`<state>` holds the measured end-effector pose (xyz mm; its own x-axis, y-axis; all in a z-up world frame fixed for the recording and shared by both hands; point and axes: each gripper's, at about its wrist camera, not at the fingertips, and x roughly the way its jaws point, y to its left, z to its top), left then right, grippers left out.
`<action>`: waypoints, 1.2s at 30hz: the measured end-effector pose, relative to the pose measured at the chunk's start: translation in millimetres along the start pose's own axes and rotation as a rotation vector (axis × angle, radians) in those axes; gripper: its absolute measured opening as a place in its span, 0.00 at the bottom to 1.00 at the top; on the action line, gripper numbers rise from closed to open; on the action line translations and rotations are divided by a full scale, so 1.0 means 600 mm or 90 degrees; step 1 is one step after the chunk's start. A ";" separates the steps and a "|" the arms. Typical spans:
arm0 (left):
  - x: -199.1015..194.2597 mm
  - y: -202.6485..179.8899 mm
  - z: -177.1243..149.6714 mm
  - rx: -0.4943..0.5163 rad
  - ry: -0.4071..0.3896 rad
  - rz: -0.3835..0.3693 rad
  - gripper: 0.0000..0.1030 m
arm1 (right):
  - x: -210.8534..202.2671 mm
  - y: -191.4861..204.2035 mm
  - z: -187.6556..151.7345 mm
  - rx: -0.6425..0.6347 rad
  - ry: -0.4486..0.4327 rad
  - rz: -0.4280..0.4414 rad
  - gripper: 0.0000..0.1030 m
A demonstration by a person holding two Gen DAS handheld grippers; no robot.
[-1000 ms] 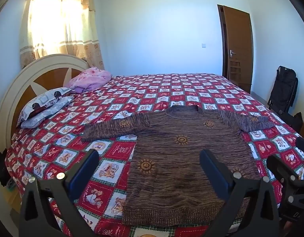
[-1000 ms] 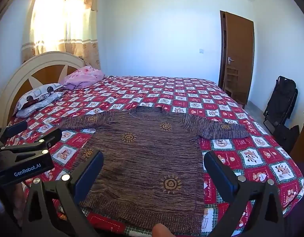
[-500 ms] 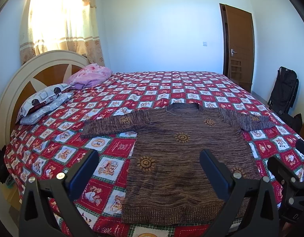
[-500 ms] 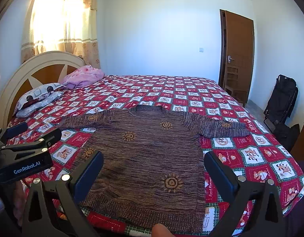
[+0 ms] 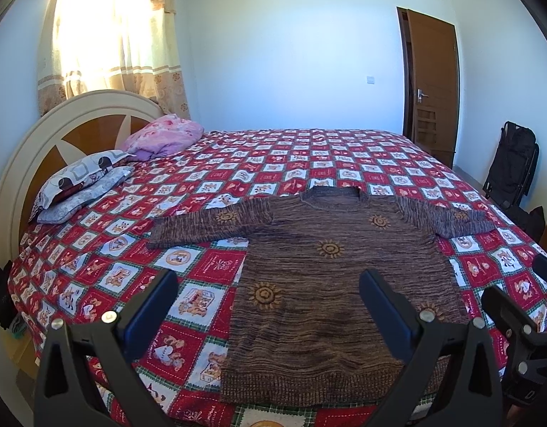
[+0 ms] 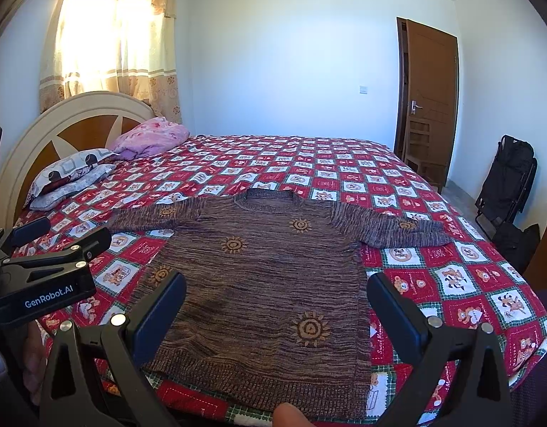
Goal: Fold small clothes
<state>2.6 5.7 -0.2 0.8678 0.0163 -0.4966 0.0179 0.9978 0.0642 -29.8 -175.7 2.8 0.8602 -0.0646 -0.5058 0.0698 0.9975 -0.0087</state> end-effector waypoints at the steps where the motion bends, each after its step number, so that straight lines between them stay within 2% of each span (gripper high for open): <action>1: 0.000 0.000 0.000 0.000 0.000 0.001 1.00 | 0.000 0.000 0.000 0.000 0.000 0.000 0.99; 36: 0.002 0.006 -0.008 -0.002 0.002 -0.006 1.00 | 0.000 0.009 -0.008 -0.002 0.003 0.001 0.99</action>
<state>1.2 9.5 -4.9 0.8660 0.0073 -0.5000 0.0240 0.9981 0.0562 -31.6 -169.9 -1.5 0.8577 -0.0628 -0.5104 0.0671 0.9977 -0.0099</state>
